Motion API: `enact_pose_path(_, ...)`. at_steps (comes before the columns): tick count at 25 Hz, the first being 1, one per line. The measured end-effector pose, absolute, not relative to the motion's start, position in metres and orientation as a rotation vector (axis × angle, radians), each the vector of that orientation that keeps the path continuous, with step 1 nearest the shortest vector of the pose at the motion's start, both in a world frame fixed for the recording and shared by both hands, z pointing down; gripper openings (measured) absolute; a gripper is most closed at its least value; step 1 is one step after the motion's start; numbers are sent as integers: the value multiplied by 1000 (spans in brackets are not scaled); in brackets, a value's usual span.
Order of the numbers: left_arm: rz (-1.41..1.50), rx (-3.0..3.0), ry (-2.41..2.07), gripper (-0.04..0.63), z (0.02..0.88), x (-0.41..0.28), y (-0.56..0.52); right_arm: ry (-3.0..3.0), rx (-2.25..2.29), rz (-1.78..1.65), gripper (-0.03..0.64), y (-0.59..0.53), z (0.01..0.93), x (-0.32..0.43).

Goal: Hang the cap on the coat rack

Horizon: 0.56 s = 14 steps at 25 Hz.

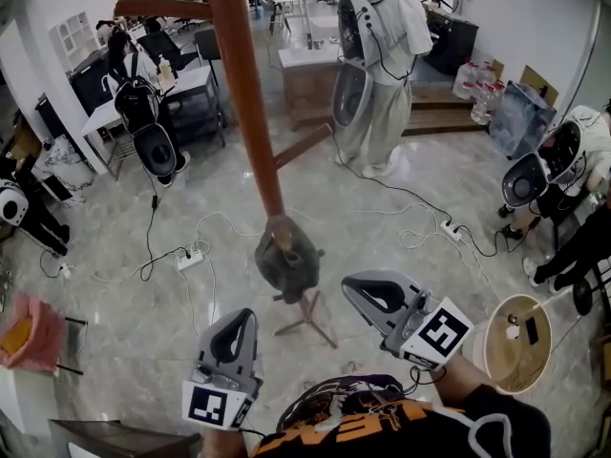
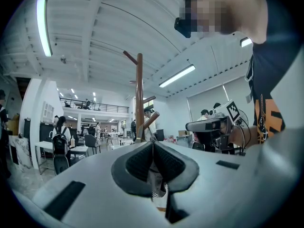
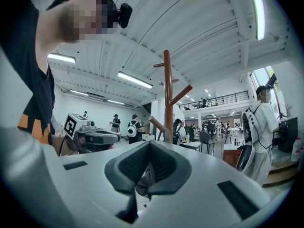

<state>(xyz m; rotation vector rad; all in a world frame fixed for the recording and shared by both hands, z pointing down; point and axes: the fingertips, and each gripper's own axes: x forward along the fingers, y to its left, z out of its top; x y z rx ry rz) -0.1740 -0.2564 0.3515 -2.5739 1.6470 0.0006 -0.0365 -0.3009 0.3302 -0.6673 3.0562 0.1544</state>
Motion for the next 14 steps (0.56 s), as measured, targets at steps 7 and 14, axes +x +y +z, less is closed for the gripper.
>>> enact_pose_path(7,10,-2574,1654,31,355,-177,-261,3051,-665,153,14,-306,332,-38)
enact_pose_path(14,18,-2573,1669,31,354,-181,-267,3060,-661,147,14,-314,331,-41)
